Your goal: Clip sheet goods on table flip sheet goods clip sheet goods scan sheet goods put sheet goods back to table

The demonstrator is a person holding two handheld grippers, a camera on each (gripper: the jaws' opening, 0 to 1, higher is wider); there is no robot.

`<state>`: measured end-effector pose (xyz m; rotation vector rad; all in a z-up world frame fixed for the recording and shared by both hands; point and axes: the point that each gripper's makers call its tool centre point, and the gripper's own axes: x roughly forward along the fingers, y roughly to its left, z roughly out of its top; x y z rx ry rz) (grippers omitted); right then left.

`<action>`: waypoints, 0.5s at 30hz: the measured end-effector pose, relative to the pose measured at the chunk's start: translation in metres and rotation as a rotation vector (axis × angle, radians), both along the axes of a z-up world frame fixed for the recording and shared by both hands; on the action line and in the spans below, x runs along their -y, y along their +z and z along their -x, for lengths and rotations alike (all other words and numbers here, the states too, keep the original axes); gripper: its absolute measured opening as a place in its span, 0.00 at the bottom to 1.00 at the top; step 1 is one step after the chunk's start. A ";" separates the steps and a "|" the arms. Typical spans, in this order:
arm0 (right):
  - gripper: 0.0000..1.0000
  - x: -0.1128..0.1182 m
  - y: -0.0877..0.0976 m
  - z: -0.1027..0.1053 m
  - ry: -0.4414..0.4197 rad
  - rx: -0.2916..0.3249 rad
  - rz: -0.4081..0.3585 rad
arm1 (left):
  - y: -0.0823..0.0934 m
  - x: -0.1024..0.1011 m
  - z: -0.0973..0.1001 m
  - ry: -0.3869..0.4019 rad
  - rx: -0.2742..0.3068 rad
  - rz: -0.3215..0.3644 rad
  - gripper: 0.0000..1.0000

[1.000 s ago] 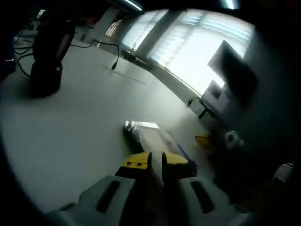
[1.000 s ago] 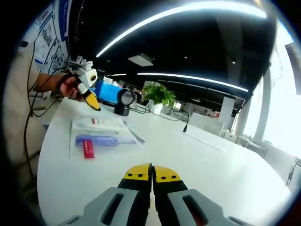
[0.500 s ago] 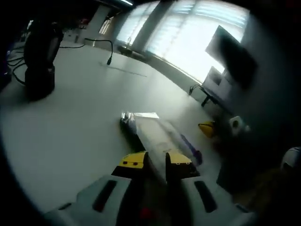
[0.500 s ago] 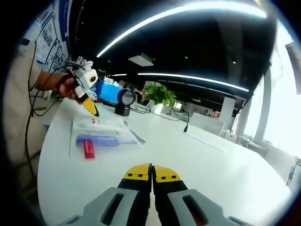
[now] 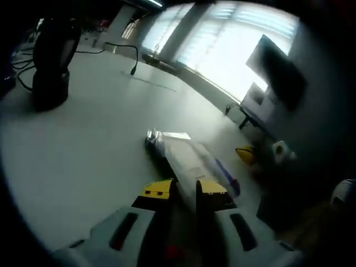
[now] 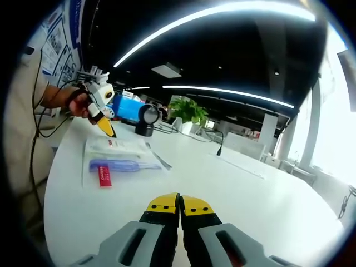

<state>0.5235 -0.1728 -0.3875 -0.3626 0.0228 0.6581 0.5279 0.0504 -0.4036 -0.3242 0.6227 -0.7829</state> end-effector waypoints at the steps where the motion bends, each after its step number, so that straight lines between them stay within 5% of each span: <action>1: 0.00 0.000 0.000 0.000 0.000 0.000 0.000 | 0.000 0.000 0.000 -0.002 0.005 0.000 0.08; 15: 0.00 -0.001 0.000 0.000 0.000 0.000 0.005 | -0.001 0.004 0.000 0.007 -0.013 0.046 0.06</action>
